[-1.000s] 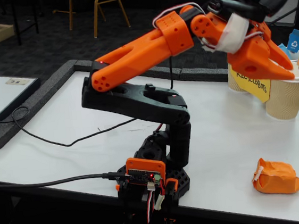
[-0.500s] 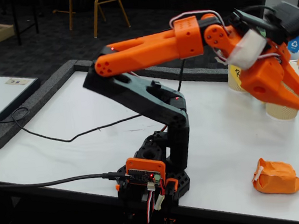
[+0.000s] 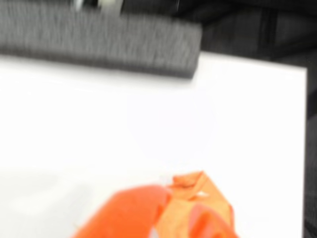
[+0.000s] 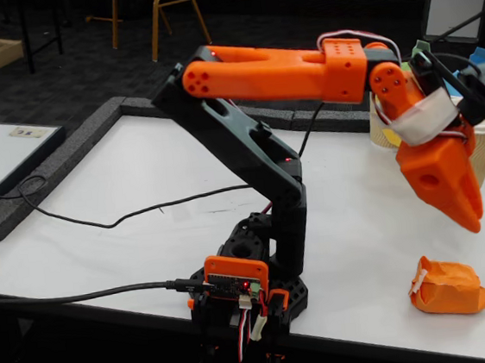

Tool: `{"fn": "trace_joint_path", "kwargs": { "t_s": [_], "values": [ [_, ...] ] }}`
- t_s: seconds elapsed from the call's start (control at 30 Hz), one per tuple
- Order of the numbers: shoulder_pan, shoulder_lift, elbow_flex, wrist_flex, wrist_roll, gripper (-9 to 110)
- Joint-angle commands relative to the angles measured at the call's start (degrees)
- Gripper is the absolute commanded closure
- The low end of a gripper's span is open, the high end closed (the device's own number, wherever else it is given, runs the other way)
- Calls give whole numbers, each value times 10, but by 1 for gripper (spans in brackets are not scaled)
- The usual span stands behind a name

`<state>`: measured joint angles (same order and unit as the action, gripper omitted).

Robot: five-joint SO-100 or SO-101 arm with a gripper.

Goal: Sort rubbish by color.

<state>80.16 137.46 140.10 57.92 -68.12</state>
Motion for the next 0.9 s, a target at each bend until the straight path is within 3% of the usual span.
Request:
{"fn": "trace_joint_path", "kwargs": {
  "t_s": [0.0, 0.27, 0.6, 0.87],
  "values": [
    [-5, -8, -71, -2, -61, 101],
    [15, -61, -88, -4, -153, 101],
    [55, -126, -156, 7, -157, 101],
    [77, -127, -171, 38, -158, 83]
  ]
}}
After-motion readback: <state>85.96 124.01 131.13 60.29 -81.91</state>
